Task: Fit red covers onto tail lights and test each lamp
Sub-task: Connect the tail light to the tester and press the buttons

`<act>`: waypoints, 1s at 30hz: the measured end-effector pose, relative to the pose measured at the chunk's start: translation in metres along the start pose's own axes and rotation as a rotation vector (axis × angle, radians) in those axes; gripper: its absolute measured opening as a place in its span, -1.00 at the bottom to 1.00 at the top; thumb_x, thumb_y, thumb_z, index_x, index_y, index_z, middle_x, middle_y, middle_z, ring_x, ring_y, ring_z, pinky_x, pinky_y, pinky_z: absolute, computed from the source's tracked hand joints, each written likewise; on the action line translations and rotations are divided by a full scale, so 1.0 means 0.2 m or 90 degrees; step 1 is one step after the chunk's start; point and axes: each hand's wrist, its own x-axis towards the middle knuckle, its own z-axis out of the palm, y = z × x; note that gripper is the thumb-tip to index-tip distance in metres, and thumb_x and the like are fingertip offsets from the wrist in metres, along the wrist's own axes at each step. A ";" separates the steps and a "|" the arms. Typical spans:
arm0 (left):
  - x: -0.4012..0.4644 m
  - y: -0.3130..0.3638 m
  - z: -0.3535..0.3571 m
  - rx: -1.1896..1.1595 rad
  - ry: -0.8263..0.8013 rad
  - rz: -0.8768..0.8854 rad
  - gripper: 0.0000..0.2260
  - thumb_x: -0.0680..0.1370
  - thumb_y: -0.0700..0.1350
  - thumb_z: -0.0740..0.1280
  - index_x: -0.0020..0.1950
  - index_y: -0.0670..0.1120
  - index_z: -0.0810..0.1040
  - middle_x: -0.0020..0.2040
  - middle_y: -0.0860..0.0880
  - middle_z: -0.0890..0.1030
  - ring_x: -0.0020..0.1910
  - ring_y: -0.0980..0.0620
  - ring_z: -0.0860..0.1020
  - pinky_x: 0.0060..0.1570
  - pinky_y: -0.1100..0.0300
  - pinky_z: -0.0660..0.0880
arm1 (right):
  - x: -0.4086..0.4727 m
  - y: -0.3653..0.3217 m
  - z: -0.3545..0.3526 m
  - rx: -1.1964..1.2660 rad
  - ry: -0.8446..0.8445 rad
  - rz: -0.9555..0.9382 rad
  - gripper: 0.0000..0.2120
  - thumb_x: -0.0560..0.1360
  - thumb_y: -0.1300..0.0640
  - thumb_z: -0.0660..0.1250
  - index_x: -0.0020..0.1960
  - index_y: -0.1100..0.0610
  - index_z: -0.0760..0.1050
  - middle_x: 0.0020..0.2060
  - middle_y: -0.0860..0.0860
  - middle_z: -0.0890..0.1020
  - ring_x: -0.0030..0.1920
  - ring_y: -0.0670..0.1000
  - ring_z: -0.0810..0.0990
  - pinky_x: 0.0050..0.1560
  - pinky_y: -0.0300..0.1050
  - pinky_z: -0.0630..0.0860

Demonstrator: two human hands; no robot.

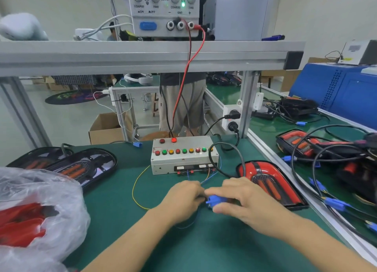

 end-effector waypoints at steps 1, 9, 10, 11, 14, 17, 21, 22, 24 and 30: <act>-0.01 -0.01 -0.01 -0.051 0.031 -0.015 -0.85 0.58 -0.14 0.25 0.00 -0.09 0.62 -0.13 -0.02 0.50 -0.05 -0.06 0.49 -0.08 0.11 0.37 | 0.01 0.01 0.02 0.017 0.005 0.016 -0.69 0.59 -0.07 0.24 0.33 -0.18 0.47 -0.25 -0.17 0.41 -0.06 -0.23 0.35 0.09 -0.42 0.20; -0.12 -0.18 -0.16 -0.684 0.212 -0.172 -0.88 0.50 -0.25 0.38 -0.17 -0.08 0.67 -0.36 0.19 0.62 -0.37 0.35 0.50 -0.29 0.56 0.35 | 0.07 0.00 0.11 0.126 0.156 0.165 -0.97 0.57 0.03 0.29 -0.05 -0.09 0.47 -0.27 -0.13 0.55 -0.29 -0.16 0.44 -0.22 -0.32 0.35; -0.12 -0.17 -0.16 -0.703 0.212 -0.169 -0.87 0.50 -0.26 0.37 -0.18 -0.08 0.67 -0.38 0.19 0.61 -0.39 0.35 0.49 -0.31 0.57 0.34 | 0.08 -0.01 0.12 0.137 0.174 0.178 -0.94 0.57 0.04 0.31 -0.09 -0.08 0.46 -0.30 -0.13 0.54 -0.31 -0.18 0.43 -0.24 -0.33 0.35; -0.12 -0.17 -0.16 -0.716 0.211 -0.165 -0.85 0.50 -0.27 0.38 -0.20 -0.06 0.68 -0.37 0.18 0.62 -0.37 0.35 0.51 -0.30 0.57 0.35 | 0.09 -0.02 0.13 0.150 0.187 0.189 -0.94 0.56 0.05 0.32 -0.09 -0.06 0.47 -0.32 -0.12 0.54 -0.32 -0.19 0.43 -0.25 -0.35 0.35; -0.13 -0.15 -0.16 -0.729 0.203 -0.144 -0.81 0.47 -0.27 0.40 -0.26 -0.02 0.71 -0.25 0.09 0.68 -0.24 0.28 0.58 -0.17 0.50 0.42 | 0.13 -0.05 0.14 0.192 0.219 0.205 -0.95 0.56 0.06 0.34 -0.08 -0.03 0.51 -0.29 -0.09 0.58 -0.31 -0.17 0.46 -0.26 -0.35 0.36; -0.13 -0.14 -0.16 -0.718 0.206 -0.118 -0.82 0.47 -0.28 0.41 -0.24 -0.04 0.71 -0.22 0.05 0.68 -0.20 0.22 0.58 -0.12 0.45 0.44 | 0.15 -0.06 0.14 0.231 0.224 0.210 -0.89 0.55 0.07 0.35 -0.14 -0.08 0.50 -0.28 -0.06 0.60 -0.29 -0.06 0.49 -0.29 -0.31 0.37; -0.15 -0.14 -0.16 -0.721 0.229 -0.111 -0.83 0.47 -0.28 0.41 -0.23 -0.05 0.72 -0.22 0.02 0.69 -0.19 0.20 0.59 -0.11 0.44 0.45 | 0.15 -0.07 0.14 0.237 0.216 0.211 -0.90 0.53 0.05 0.37 -0.16 -0.08 0.52 -0.29 -0.02 0.62 -0.37 -0.13 0.42 -0.32 -0.33 0.36; -0.15 -0.14 -0.16 -0.726 0.226 -0.111 -0.82 0.46 -0.29 0.41 -0.23 -0.04 0.72 -0.22 0.02 0.68 -0.19 0.20 0.59 -0.11 0.44 0.45 | 0.16 -0.07 0.14 0.237 0.216 0.211 -0.91 0.53 0.04 0.38 -0.15 -0.07 0.53 -0.29 -0.01 0.62 -0.36 -0.13 0.43 -0.31 -0.32 0.36; -0.16 -0.15 -0.17 -0.741 0.212 -0.111 -0.83 0.46 -0.29 0.41 -0.21 -0.06 0.72 -0.22 0.01 0.68 -0.19 0.19 0.59 -0.11 0.44 0.45 | 0.16 -0.07 0.14 0.234 0.217 0.210 -0.92 0.52 0.03 0.39 -0.15 -0.06 0.54 -0.28 -0.02 0.63 -0.29 -0.06 0.50 -0.28 -0.27 0.37; -0.16 -0.17 -0.19 -0.714 0.195 -0.097 -0.86 0.46 -0.30 0.41 -0.19 -0.09 0.71 -0.22 0.01 0.67 -0.20 0.17 0.58 -0.11 0.40 0.45 | 0.16 -0.08 0.13 0.235 0.217 0.203 -0.92 0.52 0.04 0.39 -0.15 -0.07 0.54 -0.27 -0.04 0.64 -0.23 -0.01 0.54 -0.20 -0.17 0.43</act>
